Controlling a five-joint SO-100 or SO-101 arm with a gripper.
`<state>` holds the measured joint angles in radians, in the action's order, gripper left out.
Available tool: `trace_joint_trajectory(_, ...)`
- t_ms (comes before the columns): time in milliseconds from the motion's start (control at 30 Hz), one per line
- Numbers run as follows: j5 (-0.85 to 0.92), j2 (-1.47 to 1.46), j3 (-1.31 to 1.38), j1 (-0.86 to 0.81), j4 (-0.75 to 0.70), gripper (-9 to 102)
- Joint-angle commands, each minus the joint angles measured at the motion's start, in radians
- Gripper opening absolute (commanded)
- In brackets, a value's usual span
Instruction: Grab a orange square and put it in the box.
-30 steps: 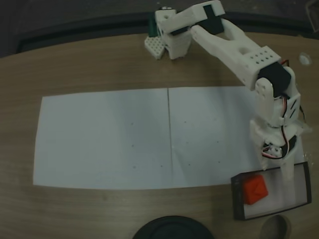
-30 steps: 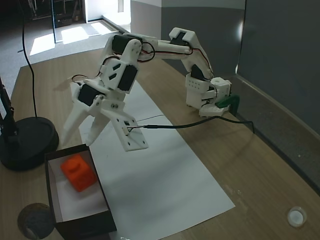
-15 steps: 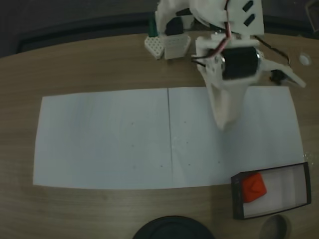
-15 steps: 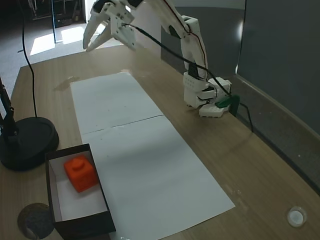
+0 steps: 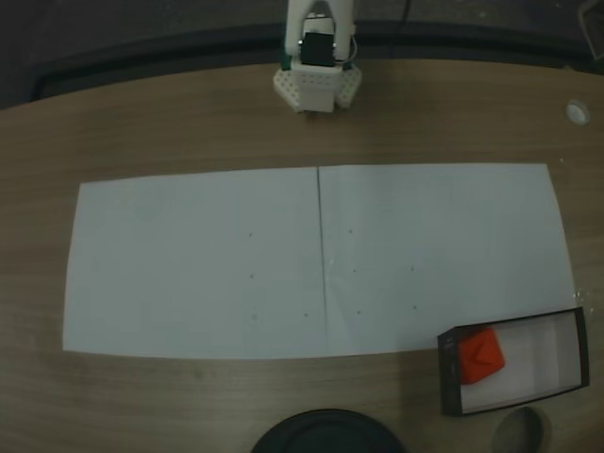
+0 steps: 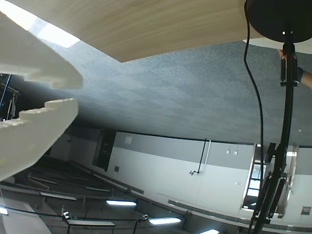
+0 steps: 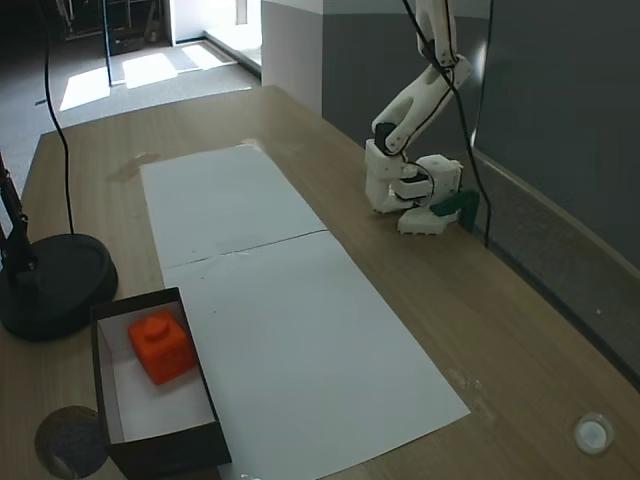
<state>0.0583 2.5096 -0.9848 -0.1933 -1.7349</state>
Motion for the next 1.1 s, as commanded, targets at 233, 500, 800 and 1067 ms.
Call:
trace_joint_trajectory(233,0.089,0.724,-0.784,-0.003,0.155,0)
trace_joint_trajectory(500,0.158,0.931,-1.031,-0.005,0.360,0)
trace_joint_trajectory(800,0.147,0.946,-1.388,-0.005,0.597,0)
trace_joint_trajectory(1067,0.002,0.946,-1.724,0.020,0.604,0)
